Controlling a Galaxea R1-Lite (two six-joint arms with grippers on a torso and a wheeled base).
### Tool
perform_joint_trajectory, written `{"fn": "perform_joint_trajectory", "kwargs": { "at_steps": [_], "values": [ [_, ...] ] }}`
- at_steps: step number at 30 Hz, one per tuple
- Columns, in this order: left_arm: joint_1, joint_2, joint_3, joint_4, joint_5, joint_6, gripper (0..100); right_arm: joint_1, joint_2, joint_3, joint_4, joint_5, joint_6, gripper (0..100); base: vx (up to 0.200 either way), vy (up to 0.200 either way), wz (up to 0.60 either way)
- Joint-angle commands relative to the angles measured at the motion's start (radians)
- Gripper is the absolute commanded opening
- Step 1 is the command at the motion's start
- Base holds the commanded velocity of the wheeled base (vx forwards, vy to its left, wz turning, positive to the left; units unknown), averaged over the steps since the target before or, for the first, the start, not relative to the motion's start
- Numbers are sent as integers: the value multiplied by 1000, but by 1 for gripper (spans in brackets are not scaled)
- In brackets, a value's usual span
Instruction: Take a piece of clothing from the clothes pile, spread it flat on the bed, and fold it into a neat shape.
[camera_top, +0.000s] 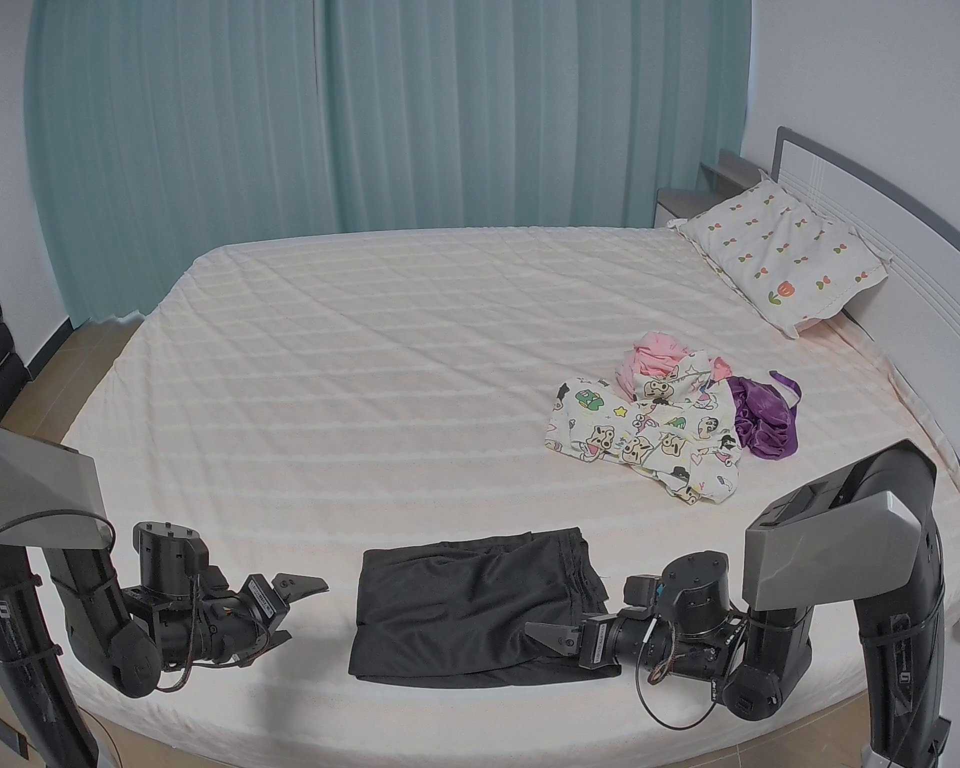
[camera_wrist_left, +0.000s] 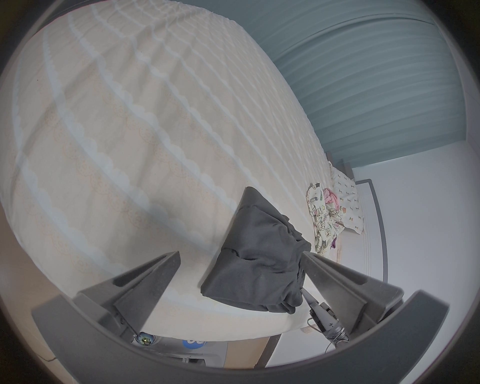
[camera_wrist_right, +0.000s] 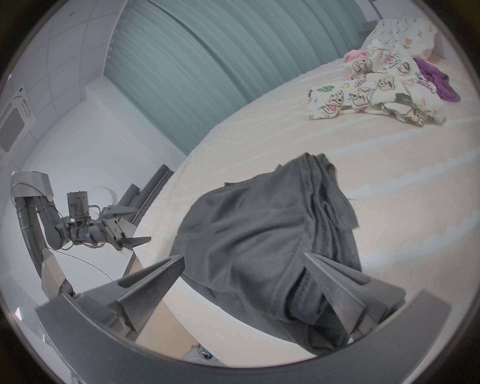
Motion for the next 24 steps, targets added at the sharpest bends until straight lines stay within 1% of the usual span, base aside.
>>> {"fn": "perform_joint_trajectory", "kwargs": {
  "at_steps": [1,6,17,18,21,24],
  "values": [
    [0,4,0,-1,0,0,100,-4,9,10,10,0,-1,100,0,0,0],
    [0,4,-3,0,0,0,100,4,49,14,0,-8,-4,100,0,0,0],
    [0,6,-4,0,0,0,100,4,50,14,12,-11,-13,100,0,0,0],
    [0,6,-3,0,0,0,100,4,49,15,12,-11,-15,0,0,0,0],
    [0,6,-3,-1,0,0,100,2,41,24,9,-14,-15,0,0,0,0],
    [0,6,-3,-1,0,0,100,4,32,61,-2,-34,-16,0,0,0,0]
  ]
}}
